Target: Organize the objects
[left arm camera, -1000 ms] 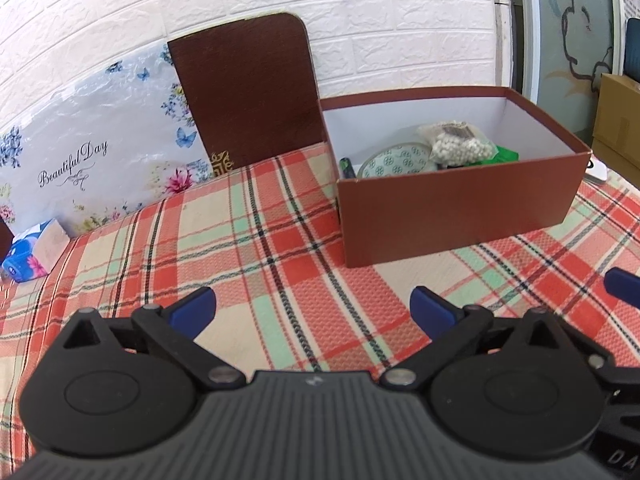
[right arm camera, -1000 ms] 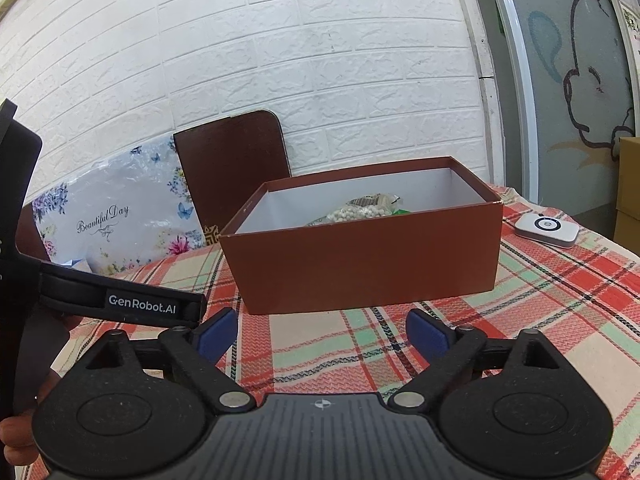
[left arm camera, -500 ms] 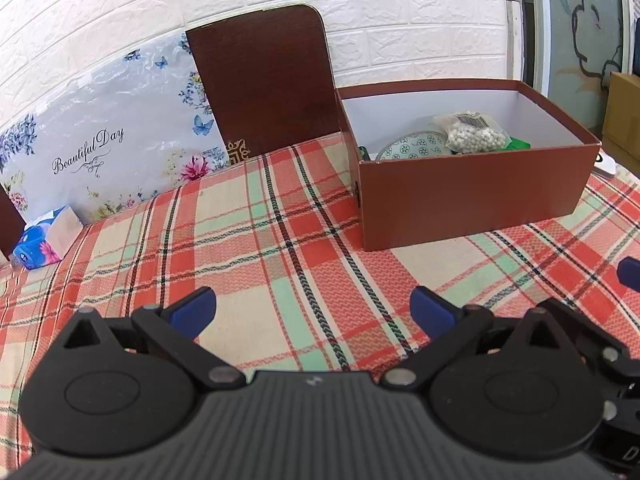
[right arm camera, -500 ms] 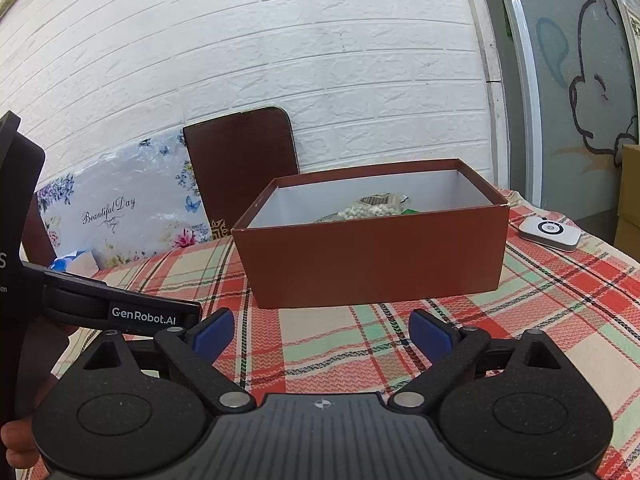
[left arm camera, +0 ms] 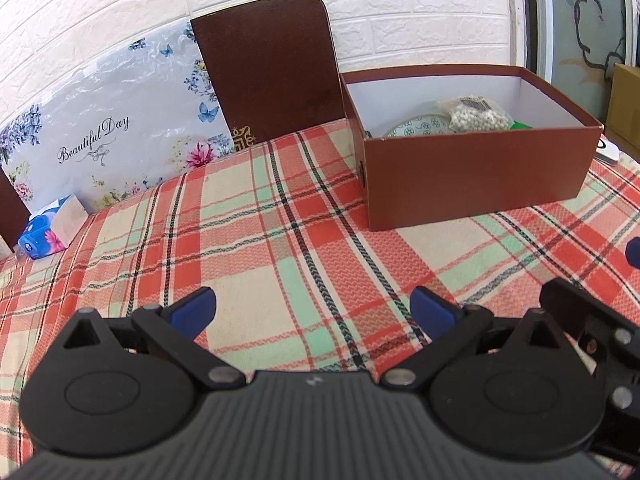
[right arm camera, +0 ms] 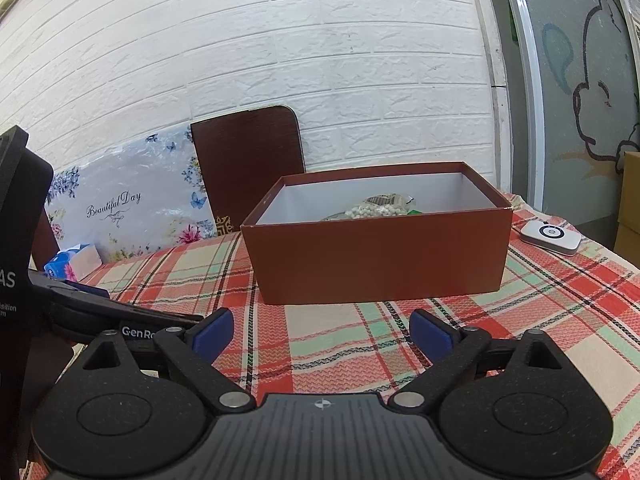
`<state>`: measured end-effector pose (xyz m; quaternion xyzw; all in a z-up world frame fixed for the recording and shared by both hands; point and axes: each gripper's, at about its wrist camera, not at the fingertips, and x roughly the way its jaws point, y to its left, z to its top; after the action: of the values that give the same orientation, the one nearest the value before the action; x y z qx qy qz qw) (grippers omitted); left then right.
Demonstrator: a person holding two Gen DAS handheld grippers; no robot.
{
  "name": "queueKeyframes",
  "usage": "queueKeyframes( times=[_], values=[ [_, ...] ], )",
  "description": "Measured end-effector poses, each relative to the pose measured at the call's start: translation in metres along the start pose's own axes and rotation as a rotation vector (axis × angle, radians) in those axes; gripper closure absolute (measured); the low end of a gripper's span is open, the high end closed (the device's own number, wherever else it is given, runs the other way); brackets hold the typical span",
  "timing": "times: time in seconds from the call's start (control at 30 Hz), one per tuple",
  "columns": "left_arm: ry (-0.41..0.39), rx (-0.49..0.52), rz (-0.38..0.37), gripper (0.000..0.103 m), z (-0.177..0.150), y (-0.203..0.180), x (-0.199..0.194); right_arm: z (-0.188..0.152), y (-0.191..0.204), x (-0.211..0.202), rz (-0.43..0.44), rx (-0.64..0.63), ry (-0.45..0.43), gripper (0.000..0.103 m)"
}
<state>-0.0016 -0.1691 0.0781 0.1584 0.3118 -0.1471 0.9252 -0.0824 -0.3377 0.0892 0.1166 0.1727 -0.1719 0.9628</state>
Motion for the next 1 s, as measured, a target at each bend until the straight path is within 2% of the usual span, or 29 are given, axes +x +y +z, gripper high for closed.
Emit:
queueKeyframes(
  times=[1.0],
  values=[
    [0.043, -0.016, -0.020, 0.000, -0.0102, 0.0007, 0.0022, -0.0071, 0.0041, -0.0016, -0.006, 0.002, 0.012, 0.007]
  ],
)
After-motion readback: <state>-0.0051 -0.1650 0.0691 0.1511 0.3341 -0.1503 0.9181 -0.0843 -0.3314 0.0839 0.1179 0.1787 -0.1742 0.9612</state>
